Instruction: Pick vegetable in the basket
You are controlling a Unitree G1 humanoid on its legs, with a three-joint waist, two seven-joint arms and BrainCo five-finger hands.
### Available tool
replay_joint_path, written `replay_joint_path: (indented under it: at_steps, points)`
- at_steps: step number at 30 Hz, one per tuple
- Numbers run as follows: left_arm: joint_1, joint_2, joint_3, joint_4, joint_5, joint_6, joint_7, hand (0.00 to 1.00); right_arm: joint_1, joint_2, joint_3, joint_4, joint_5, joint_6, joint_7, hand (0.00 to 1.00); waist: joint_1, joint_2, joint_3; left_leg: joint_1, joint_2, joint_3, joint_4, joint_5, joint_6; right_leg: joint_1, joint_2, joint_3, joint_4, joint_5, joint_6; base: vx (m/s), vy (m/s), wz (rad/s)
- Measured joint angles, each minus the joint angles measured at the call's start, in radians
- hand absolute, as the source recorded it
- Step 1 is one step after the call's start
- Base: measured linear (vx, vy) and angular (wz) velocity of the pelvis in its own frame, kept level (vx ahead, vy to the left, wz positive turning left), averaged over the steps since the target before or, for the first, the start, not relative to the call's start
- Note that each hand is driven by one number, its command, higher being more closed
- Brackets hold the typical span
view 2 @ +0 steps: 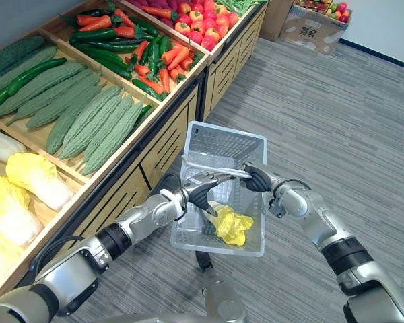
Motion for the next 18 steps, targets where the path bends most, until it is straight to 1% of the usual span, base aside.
replay_joint_path:
  at_steps: [1,2,5,7,8,10,12,15,16,17,18]
  points:
    - [-0.001,-0.001,0.0,-0.001,0.0,0.0,0.0,0.0,0.005,0.0,-0.008,0.0,0.0,0.001,0.0,1.0,0.002,0.001,0.0,-0.001,0.0,-0.001,0.001,0.0,0.001,0.0,-0.001,-0.002,0.0,0.0,0.0,-0.06,-0.016,0.12]
    - [-0.003,-0.001,0.0,-0.007,-0.001,0.0,-0.001,0.0,0.013,0.006,-0.026,0.001,-0.001,0.013,0.0,1.0,0.005,0.001,0.001,-0.005,0.003,-0.007,0.007,-0.003,0.005,0.001,-0.004,-0.006,0.0,0.0,0.0,-0.06,-0.015,0.09]
    - [-0.004,0.0,-0.009,-0.03,-0.002,0.0,-0.008,0.0,0.033,0.026,-0.078,0.001,-0.011,0.023,-0.002,1.0,0.006,0.001,0.004,-0.02,0.005,-0.028,0.018,-0.008,0.013,0.002,-0.01,-0.021,0.0,0.0,0.0,-0.06,-0.015,0.17]
    - [-0.004,0.001,-0.036,-0.106,-0.01,-0.003,-0.03,0.0,0.051,0.034,-0.121,0.001,-0.018,0.033,-0.004,1.0,0.019,0.002,0.005,-0.033,0.014,-0.041,0.035,-0.017,0.018,0.002,-0.014,-0.032,0.0,0.0,0.0,-0.06,-0.009,0.15]
    - [-0.004,0.002,-0.047,-0.131,-0.013,-0.004,-0.034,0.0,0.056,0.041,-0.134,0.001,-0.02,0.036,-0.004,1.0,0.019,0.001,0.006,-0.038,0.015,-0.05,0.039,-0.019,0.019,0.002,-0.016,-0.038,0.0,0.0,0.0,-0.04,-0.008,0.21]
    - [-0.004,0.009,-0.093,-0.231,-0.047,-0.02,-0.065,0.0,0.061,0.071,-0.167,0.003,-0.033,0.06,-0.01,1.0,0.022,0.0,0.006,-0.053,0.027,-0.065,0.059,-0.027,0.027,0.003,-0.019,-0.052,0.0,0.0,0.001,-0.03,-0.003,0.18]
    - [-0.004,0.014,-0.126,-0.291,-0.062,-0.039,-0.081,0.0,0.064,0.103,-0.205,0.005,-0.058,0.066,-0.021,1.0,0.021,0.001,0.007,-0.065,0.03,-0.083,0.067,-0.03,0.031,0.004,-0.023,-0.062,0.0,0.0,0.001,-0.02,0.002,0.17]
    - [-0.001,0.015,-0.171,-0.373,-0.107,-0.053,-0.111,0.0,0.065,0.115,-0.242,0.027,-0.061,0.069,-0.041,1.0,0.03,0.002,0.008,-0.074,0.029,-0.095,0.075,-0.03,0.031,0.005,-0.031,-0.079,0.009,0.0,0.001,-0.03,0.007,0.21]
    - [0.0,0.019,-0.191,-0.433,-0.141,-0.062,-0.118,0.0,0.065,0.126,-0.278,0.043,-0.074,0.077,-0.053,1.0,0.032,0.003,0.008,-0.088,0.029,-0.115,0.08,-0.032,0.033,0.007,-0.039,-0.099,0.01,0.0,0.001,-0.05,0.005,0.28]
    - [0.002,0.023,-0.196,-0.455,-0.149,-0.07,-0.12,0.0,0.065,0.132,-0.293,0.044,-0.088,0.083,-0.058,1.0,0.036,0.003,0.008,-0.092,0.029,-0.119,0.082,-0.033,0.034,0.007,-0.041,-0.102,0.01,0.0,0.001,-0.04,0.004,0.32]
    - [0.007,0.032,-0.212,-0.493,-0.181,-0.081,-0.129,0.0,0.065,0.14,-0.311,0.051,-0.1,0.097,-0.075,1.0,0.042,0.004,0.008,-0.101,0.026,-0.132,0.084,-0.034,0.033,0.007,-0.046,-0.109,0.011,-0.001,0.001,-0.05,0.002,0.21]
